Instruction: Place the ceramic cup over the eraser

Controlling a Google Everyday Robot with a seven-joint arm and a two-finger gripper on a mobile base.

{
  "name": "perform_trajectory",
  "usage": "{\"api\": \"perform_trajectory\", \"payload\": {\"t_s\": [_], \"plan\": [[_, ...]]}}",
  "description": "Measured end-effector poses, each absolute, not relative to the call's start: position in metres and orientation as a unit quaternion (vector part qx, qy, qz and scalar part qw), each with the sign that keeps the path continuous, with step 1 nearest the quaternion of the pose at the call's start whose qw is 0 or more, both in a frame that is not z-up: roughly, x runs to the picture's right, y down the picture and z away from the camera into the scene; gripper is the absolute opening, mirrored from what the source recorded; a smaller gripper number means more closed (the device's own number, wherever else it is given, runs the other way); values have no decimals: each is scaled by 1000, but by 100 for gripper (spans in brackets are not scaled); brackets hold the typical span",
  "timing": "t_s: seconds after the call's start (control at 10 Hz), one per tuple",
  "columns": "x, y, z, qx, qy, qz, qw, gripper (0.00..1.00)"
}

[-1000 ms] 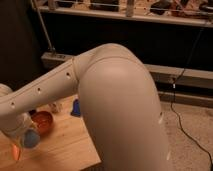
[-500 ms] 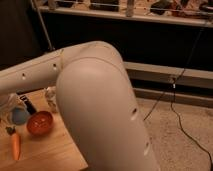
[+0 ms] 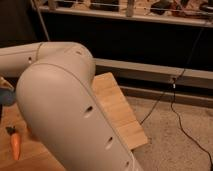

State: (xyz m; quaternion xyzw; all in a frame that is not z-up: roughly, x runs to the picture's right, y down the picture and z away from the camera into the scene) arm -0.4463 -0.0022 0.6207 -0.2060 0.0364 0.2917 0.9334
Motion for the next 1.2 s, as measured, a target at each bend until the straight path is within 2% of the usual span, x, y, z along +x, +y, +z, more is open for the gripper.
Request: {"api": "perform_trajectory", "payload": {"t_s": [0.2, 0.5, 0.7, 1.2], "plan": [[-444, -10, 641, -217, 58, 313, 923, 0], [-428, 2, 680, -263, 87, 332, 902, 0], [-425, 2, 703, -286, 74, 335, 895, 0], [-436, -5, 717, -293, 48, 319, 900, 0]]}}
